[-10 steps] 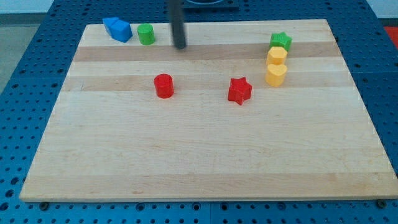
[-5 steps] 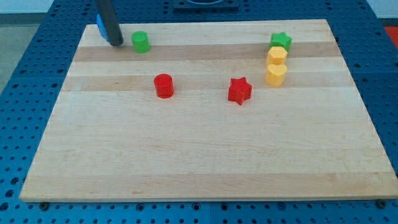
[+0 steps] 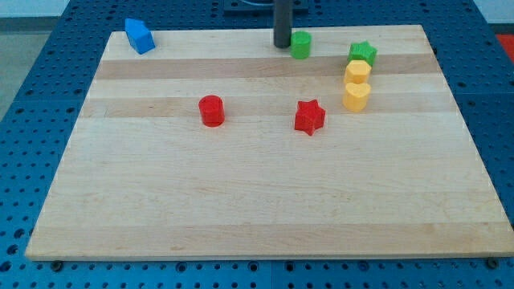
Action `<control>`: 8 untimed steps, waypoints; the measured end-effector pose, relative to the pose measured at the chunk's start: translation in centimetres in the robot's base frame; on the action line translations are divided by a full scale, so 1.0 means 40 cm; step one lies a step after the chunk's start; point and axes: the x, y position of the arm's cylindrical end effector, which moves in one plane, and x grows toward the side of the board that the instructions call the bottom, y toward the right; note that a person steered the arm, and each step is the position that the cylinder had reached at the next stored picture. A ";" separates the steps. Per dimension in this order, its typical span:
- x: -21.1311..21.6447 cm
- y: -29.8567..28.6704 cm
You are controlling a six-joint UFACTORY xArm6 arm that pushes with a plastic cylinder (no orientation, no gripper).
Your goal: Push the green circle above the green star
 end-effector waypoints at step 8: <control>0.079 0.034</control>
